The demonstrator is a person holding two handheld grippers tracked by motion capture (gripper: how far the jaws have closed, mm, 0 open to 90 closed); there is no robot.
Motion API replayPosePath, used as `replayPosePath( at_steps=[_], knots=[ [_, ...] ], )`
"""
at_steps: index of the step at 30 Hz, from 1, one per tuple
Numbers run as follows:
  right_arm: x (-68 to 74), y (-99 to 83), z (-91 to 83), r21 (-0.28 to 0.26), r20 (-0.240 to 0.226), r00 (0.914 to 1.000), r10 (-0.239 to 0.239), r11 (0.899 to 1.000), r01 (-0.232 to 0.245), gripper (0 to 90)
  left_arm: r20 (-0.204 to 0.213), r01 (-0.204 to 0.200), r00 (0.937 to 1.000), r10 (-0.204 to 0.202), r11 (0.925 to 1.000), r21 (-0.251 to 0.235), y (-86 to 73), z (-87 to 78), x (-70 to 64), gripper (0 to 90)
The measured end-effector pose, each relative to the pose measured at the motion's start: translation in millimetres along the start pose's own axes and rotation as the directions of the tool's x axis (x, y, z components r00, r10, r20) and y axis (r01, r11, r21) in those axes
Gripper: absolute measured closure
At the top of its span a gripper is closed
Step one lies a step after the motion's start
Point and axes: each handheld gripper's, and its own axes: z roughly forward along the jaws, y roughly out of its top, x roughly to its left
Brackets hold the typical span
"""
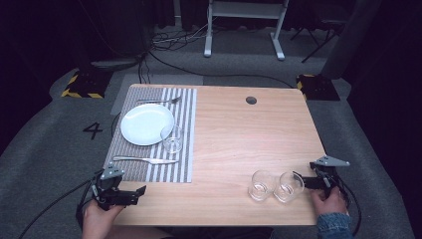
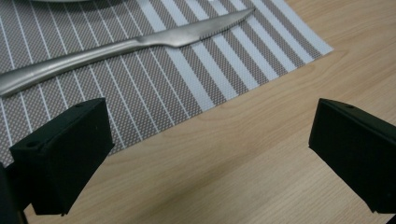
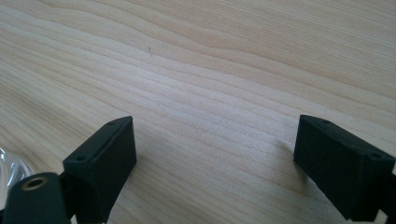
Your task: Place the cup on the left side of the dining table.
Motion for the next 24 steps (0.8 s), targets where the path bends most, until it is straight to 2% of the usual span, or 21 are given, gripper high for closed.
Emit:
replayPosePath(
  at_steps=[5, 10, 11, 16, 18, 19, 20, 21, 22, 23, 24],
  knots=[
    [-0.1, 0.1, 0.0, 0.0, -0.002, 1.0, 0.0, 1.0, 0.0, 13.3, 0.002, 0.02, 0.9998, -0.02, 0.9997, 0.013, -8.4, 2.6, 3.8, 0.0],
    [-0.1, 0.1, 0.0, 0.0, -0.002, 1.0, -0.001, 1.0, 0.001, 13.3, 0.002, 0.037, 0.9993, -0.037, 0.9982, 0.048, -16.2, 10.6, 9.5, 0.0],
    [-0.1, 0.1, 0.1, 0.0, -0.002, 1.0, -0.001, 1.0, 0.001, 13.3, 0.002, 0.043, 0.9991, -0.043, 0.9963, 0.075, -19.1, 14.5, 12.2, 0.0],
    [-0.1, 0.1, 0.1, 0.0, -0.002, 1.0, -0.001, 1.0, 0.001, 13.3, -0.001, 0.054, 0.9986, -0.054, 0.9934, 0.102, -25.9, 22.6, 16.5, 0.0],
    [-0.1, 0.1, 0.0, 0.0, -0.002, 1.0, -0.001, 1.0, 0.001, 13.3, -0.016, 0.026, 0.9995, -0.025, 0.9987, 0.043, -31.1, 25.5, 16.3, 0.0],
    [-0.1, 0.1, 0.0, 0.0, -0.002, 1.0, -0.001, 1.0, 0.001, 13.3, -0.016, 0.026, 0.9995, -0.025, 0.9987, 0.043, -31.1, 25.5, 16.3, 0.0],
    [-0.1, 0.1, 0.1, 0.0, -0.002, 1.0, -0.001, 1.0, 0.001, 13.3, -0.034, -0.018, 0.9992, 0.018, 0.9998, 0.012, -34.6, 28.0, 16.9, 0.0],
    [-0.1, 0.1, 0.1, 0.0, -0.002, 1.0, -0.001, 1.0, 0.001, 13.3, -0.034, -0.018, 0.9992, 0.018, 0.9998, 0.012, -34.6, 28.0, 16.9, 0.0],
    [-0.1, 0.1, 0.0, 0.0, -0.002, 1.0, -0.001, 1.0, 0.001, 13.3, -0.059, -0.05, 0.997, 0.05, 0.9987, 0.001, -37.5, 29.9, 15.5, 0.1],
    [-0.1, 0.1, 0.0, 0.0, -0.002, 1.0, -0.001, 1.0, 0.001, 13.3, -0.071, -0.079, 0.9942, 0.08, 0.9967, 0.014, -37.6, 30.0, 14.7, 0.1],
    [-0.1, 0.1, 0.1, 0.0, -0.002, 1.0, -0.001, 1.0, 0.001, 13.3, -0.071, -0.079, 0.9942, 0.08, 0.9967, 0.014, -37.6, 30.0, 14.7, 0.0]
  ],
)
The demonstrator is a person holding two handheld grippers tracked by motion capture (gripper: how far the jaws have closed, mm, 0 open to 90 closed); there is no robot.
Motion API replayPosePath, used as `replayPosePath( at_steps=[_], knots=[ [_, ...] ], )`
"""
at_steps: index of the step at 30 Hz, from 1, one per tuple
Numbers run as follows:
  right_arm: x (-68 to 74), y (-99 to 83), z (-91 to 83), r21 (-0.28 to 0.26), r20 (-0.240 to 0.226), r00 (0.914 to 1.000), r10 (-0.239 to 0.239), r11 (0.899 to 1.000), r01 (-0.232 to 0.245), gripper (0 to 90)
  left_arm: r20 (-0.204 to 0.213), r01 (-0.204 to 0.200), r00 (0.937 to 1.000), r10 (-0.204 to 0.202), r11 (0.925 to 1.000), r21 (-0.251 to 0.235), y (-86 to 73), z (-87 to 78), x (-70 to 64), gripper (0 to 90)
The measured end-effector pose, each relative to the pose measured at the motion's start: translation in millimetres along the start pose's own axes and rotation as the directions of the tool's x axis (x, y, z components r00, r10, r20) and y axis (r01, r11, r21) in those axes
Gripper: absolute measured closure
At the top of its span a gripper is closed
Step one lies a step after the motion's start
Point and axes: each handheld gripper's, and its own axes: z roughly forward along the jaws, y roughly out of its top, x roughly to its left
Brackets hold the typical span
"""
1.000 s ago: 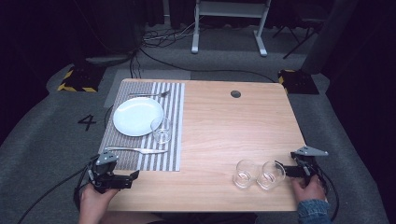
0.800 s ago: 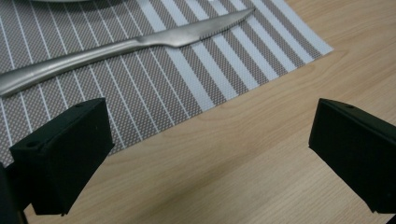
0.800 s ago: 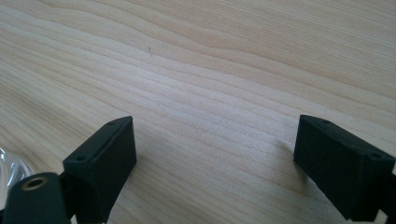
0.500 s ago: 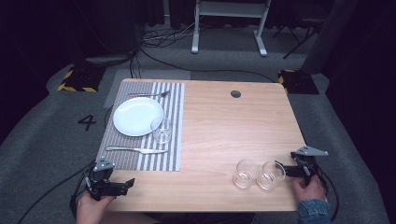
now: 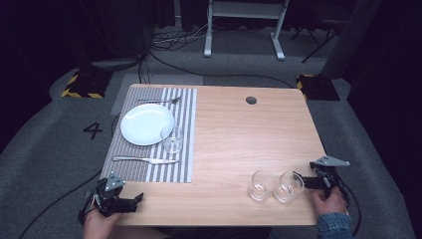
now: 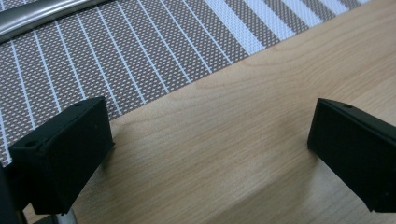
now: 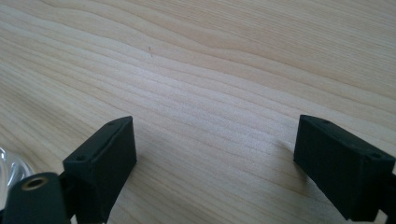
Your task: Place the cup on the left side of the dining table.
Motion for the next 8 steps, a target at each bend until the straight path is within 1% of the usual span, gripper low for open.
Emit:
replayPosePath(
  at_steps=[8],
  knots=[
    [0.0, 0.0, 0.0, 0.0, 0.0, 1.0, 0.0, 1.0, 0.0, 13.3, -0.001, 0.006, 1.0, -0.006, 0.9999, -0.01, -1.6, -0.3, -0.9, 0.0]
  ],
)
